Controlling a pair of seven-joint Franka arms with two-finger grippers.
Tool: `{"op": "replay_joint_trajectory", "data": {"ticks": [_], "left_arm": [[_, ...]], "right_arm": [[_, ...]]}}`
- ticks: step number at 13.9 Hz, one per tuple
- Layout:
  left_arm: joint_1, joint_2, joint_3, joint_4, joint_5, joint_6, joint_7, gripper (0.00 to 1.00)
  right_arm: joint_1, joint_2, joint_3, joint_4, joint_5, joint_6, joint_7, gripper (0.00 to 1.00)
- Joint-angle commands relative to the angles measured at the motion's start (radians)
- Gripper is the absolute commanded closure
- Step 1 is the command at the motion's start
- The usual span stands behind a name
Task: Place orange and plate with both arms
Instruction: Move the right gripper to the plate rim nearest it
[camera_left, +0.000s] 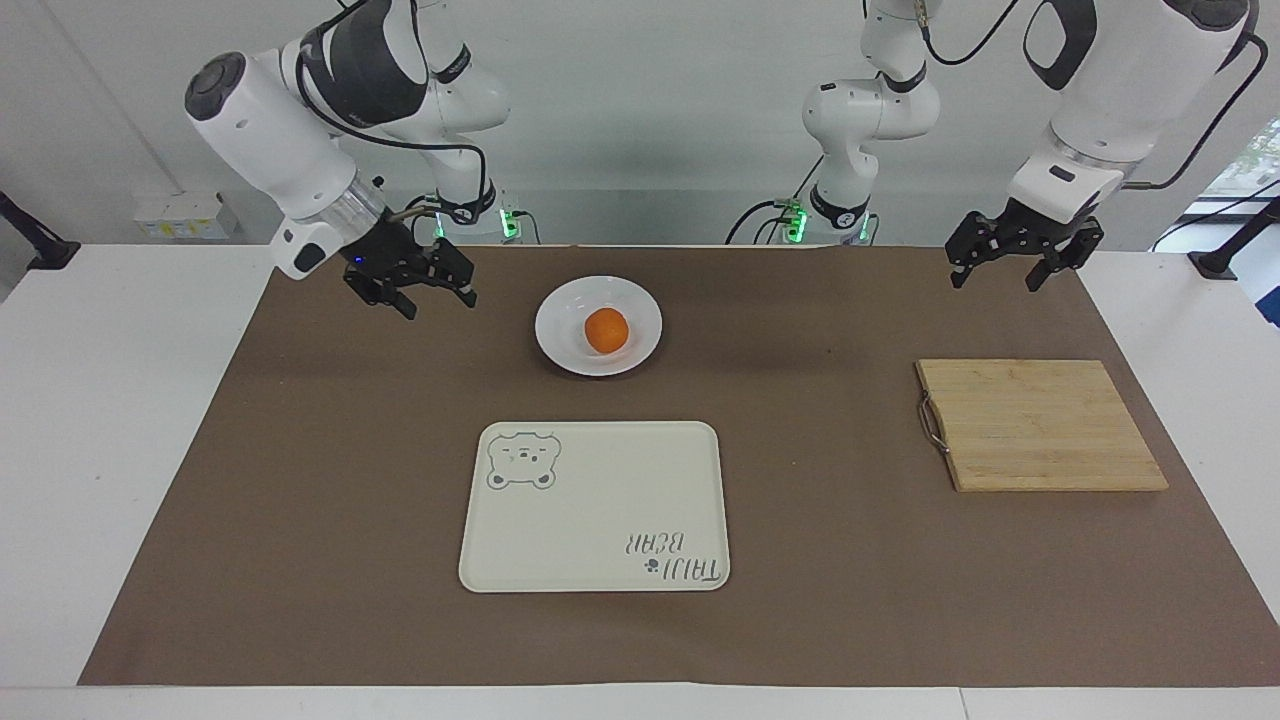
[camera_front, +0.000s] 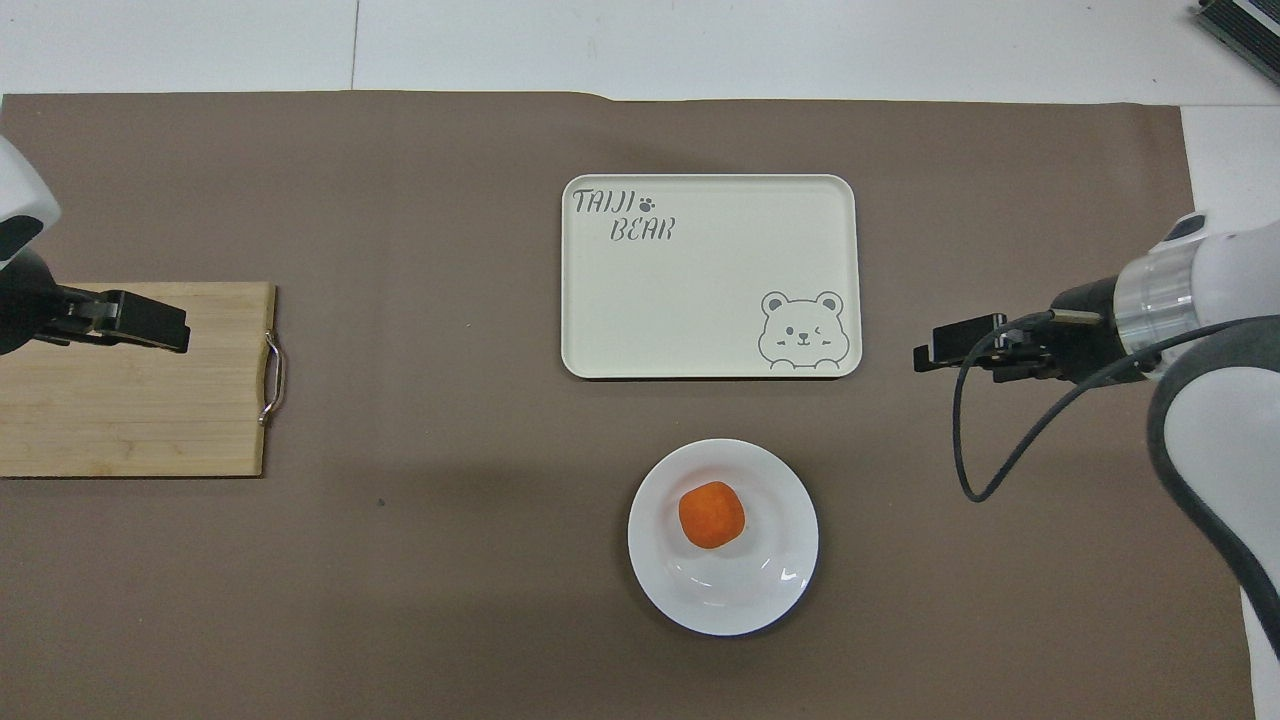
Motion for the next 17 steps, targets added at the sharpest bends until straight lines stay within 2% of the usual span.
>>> {"op": "replay_joint_trajectory", "data": {"ticks": [1,3,6,8,17], "left_arm": [[0.011,-0.015,-0.006,-0.02,0.014,0.002,0.007,0.0],[0.011,-0.017,-0.006,-0.02,0.014,0.002,0.007,0.0],[0.011,-0.017,-0.006,-0.02,0.014,0.002,0.007,0.0],[0.011,-0.015,-0.006,-0.02,0.014,0.002,0.007,0.0],[0.011,-0.017,-0.006,-0.02,0.014,0.002,0.007,0.0]], "right_arm": [[-0.002,0.008,-0.001,-0.103,0.134,0.068,-0.167,0.0],[-0.002,0.007,-0.001,-0.166,0.213,0.089,-0.203,0.0],[-0.004,0.0,-0.001,-0.221,0.26,0.091,-0.238,0.0],[-0.015,0.01,-0.002,-0.291,0.385,0.129,-0.38,0.0],[-0.005,0.077,-0.002,-0.457,0.542,0.212,-0.601,0.0]]}}
